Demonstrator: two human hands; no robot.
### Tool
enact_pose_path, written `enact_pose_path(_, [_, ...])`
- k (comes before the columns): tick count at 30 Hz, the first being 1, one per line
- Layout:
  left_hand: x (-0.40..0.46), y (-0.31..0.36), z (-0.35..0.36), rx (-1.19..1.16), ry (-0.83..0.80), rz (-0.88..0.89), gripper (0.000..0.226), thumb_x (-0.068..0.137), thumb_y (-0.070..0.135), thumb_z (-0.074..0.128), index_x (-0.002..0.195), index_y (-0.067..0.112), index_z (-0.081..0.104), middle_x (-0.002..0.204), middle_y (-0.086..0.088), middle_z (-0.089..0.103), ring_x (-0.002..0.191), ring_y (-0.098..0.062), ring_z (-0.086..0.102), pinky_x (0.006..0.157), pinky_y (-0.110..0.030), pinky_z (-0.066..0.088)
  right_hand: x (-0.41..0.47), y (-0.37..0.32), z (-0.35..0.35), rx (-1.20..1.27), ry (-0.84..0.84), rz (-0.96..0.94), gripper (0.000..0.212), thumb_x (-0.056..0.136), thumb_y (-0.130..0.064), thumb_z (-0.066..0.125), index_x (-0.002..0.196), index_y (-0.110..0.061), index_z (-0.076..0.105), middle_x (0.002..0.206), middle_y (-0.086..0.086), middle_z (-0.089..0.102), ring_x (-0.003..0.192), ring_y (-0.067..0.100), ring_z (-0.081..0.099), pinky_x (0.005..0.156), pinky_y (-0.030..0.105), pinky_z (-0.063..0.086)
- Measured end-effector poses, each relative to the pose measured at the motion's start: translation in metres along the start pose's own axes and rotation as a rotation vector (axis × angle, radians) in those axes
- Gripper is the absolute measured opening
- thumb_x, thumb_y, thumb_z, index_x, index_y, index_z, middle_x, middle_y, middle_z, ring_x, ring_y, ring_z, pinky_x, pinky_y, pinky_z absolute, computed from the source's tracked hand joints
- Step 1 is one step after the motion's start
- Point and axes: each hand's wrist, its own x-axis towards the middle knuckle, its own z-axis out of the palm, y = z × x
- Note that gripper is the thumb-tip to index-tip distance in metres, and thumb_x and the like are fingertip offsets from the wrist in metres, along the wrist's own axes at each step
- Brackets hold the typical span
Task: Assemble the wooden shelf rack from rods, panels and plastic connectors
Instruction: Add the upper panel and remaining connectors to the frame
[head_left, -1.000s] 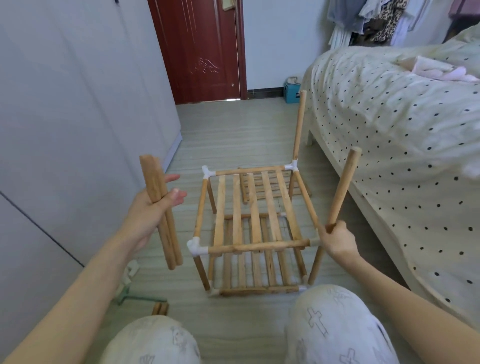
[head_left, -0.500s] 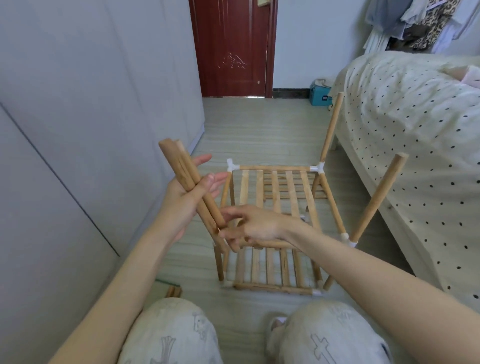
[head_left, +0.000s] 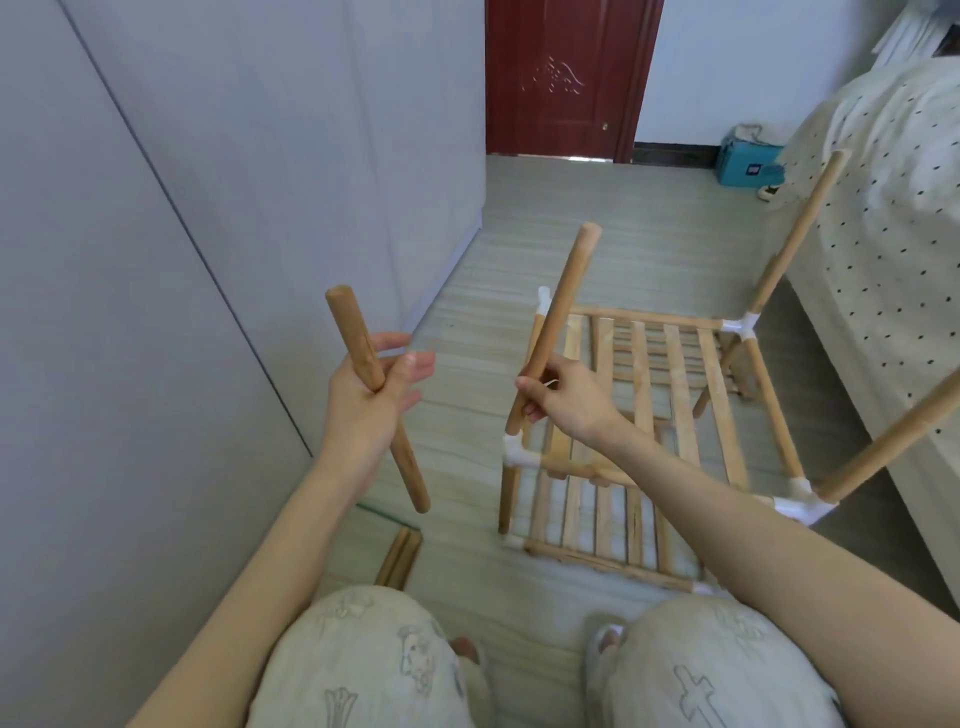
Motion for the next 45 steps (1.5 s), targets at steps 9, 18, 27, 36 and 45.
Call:
enact_pose_path(9, [0.002, -0.003, 0.001, 0.024, -0.003, 0.023, 0.009, 0.096, 0.013, 0.05, 0.101, 0.02, 0.054, 0.088, -0.002, 0.07, 0.091, -0.014, 0.069, 0.08, -0.032, 0.056, -0.005, -0.001, 0.007, -0.188, -0.006, -0.117, 0.015, 0.092, -0.019, 0.058, 0.094, -0.005, 0.061, 0.071, -0.002, 0.063, 0.056, 0.004, 0.061, 0.055, 0.009, 0.047])
enact_pose_path(18, [0.002, -0.007, -0.002, -0.024, 0.013, 0.034, 0.011, 0.096, 0.013, 0.051, 0.098, 0.022, 0.055, 0.08, 0.001, 0.071, 0.086, -0.014, 0.07, 0.075, -0.029, 0.057, -0.004, 0.004, 0.009, -0.321, -0.086, -0.101, 0.019, 0.09, -0.02, 0.061, 0.093, -0.001, 0.061, 0.079, 0.008, 0.067, 0.07, 0.015, 0.061, 0.075, 0.032, 0.053])
enact_pose_path(27, [0.003, -0.014, 0.0, 0.025, -0.005, -0.017, 0.01, 0.095, 0.014, 0.052, 0.097, 0.023, 0.056, 0.078, 0.0, 0.072, 0.085, -0.013, 0.07, 0.076, -0.031, 0.056, 0.004, 0.003, 0.008, -0.403, -0.215, -0.069, 0.015, 0.09, -0.023, 0.061, 0.095, -0.009, 0.063, 0.078, 0.001, 0.063, 0.074, 0.013, 0.06, 0.068, 0.023, 0.048])
enact_pose_path(36, [0.007, -0.033, 0.017, 0.327, -0.232, -0.115, 0.035, 0.09, -0.007, 0.043, 0.092, 0.023, 0.062, 0.09, 0.006, 0.066, 0.096, -0.012, 0.063, 0.087, -0.029, 0.05, -0.041, 0.023, -0.03, -0.334, -0.282, -0.077, 0.006, 0.089, -0.017, 0.062, 0.089, -0.011, 0.063, 0.075, -0.004, 0.064, 0.07, 0.008, 0.059, 0.068, 0.023, 0.049])
enact_pose_path(45, [0.013, -0.072, 0.057, 0.932, -0.773, 0.141, 0.063, 0.077, -0.015, 0.041, 0.135, 0.007, 0.046, 0.138, -0.013, 0.047, 0.132, -0.026, 0.038, 0.106, -0.028, 0.029, -0.123, 0.085, -0.13, -0.231, 0.001, 0.084, 0.01, 0.085, -0.008, 0.059, 0.087, -0.016, 0.065, 0.09, 0.0, 0.069, 0.089, 0.014, 0.063, 0.088, 0.033, 0.05])
